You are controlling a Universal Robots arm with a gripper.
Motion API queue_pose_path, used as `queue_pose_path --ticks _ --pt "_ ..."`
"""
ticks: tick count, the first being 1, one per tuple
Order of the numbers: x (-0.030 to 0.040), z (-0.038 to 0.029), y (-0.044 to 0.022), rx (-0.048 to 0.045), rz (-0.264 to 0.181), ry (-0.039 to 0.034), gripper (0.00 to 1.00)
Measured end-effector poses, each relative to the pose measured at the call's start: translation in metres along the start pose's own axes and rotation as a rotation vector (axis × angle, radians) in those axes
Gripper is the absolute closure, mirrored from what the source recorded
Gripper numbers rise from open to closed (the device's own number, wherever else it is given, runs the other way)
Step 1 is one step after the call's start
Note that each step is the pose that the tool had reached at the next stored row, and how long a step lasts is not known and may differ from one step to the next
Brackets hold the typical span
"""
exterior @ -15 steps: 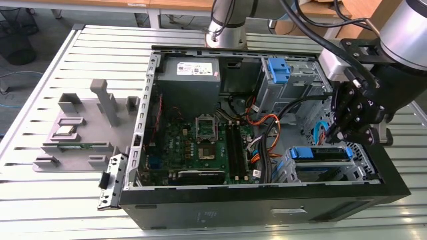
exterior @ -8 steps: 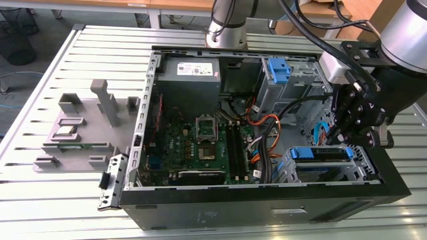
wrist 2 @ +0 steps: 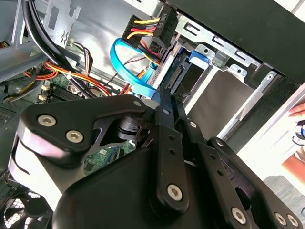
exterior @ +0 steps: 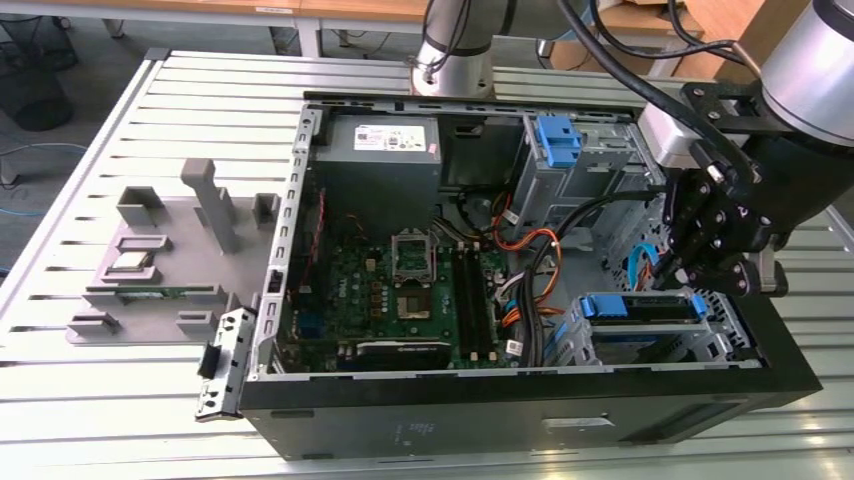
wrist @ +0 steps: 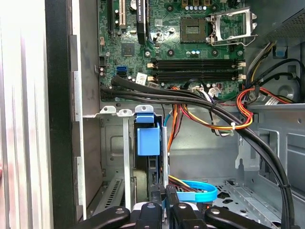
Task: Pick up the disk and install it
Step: 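Insert the first disk wire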
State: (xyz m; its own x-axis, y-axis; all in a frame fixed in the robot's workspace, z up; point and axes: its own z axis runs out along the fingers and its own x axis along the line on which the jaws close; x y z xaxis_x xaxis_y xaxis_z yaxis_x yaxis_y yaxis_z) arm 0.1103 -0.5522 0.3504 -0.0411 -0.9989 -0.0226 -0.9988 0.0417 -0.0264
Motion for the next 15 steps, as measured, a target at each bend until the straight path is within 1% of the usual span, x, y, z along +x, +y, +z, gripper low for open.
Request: queue_pose_path --ticks 6,10,15 --pt "0.0002 0.0009 0.0007 0.0142 0.0 -0.0007 0.84" --pt "0.0031 0.0011 0.0018 0.0284 0.0 -0.0024 0.84" --pt "0.0037 0.001 0.0029 0.0327 0.0 -0.0026 0.84"
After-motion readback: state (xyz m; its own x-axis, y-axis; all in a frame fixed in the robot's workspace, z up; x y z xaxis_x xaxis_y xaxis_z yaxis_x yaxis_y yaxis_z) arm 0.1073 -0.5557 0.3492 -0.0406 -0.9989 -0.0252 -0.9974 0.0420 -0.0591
